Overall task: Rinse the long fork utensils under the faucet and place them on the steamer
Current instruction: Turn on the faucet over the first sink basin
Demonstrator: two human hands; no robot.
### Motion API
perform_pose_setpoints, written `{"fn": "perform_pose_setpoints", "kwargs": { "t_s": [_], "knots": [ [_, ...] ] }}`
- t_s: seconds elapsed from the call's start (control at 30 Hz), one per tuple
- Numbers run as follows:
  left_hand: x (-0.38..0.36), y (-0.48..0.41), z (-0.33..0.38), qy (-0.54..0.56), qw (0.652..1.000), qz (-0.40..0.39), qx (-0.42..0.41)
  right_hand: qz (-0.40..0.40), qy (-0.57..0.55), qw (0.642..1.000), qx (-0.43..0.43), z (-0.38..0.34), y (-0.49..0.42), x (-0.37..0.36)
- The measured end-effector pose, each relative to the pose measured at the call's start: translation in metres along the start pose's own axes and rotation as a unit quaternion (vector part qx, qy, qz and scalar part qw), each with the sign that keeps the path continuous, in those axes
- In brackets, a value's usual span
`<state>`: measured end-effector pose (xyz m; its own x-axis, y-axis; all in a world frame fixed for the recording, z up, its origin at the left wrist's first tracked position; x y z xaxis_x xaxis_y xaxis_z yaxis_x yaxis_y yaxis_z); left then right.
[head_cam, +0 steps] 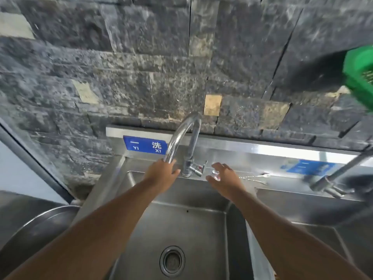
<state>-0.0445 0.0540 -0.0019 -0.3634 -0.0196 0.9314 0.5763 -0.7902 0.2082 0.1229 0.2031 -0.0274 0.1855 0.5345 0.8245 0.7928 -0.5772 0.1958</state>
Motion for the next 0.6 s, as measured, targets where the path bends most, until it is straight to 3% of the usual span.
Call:
{"fn": "perform_pose_setpoints", "kwargs": {
  "t_s": [0.13,0.3,0.43,0.6],
  "knots": [
    [-0.029,-0.035,-0.002,0.06,0.998,-0.032,0.003,-0.023,-0.055,0.998,-0.019,0.012,-0.036,-0.023],
    [-0.042,-0.073,0.011,0.172,0.984,0.009,-0.034,-0.016,-0.139,0.99,-0.012,0.023,-0.073,-0.045],
    [-0.049,-0.089,0.02,0.19,0.979,0.035,-0.059,-0.036,-0.277,0.959,-0.053,0.037,-0.094,-0.061],
    [-0.056,-0.101,0.02,0.227,0.973,0.041,-0.029,-0.055,-0.321,0.945,-0.044,0.031,-0.106,-0.07]
  ]
}}
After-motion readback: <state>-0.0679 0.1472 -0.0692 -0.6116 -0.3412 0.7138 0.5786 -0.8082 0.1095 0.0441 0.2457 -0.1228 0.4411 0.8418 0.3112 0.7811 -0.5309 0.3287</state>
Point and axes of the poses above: each hand's wrist, its own y-axis away from the middle knuckle, its own x-axis out of the back of the hand, z = x × y, the point moved 7 cm from there along -y, towards the middle knuckle, and after that the axes turned 11 degrees about -z, right-handed, at the moved point
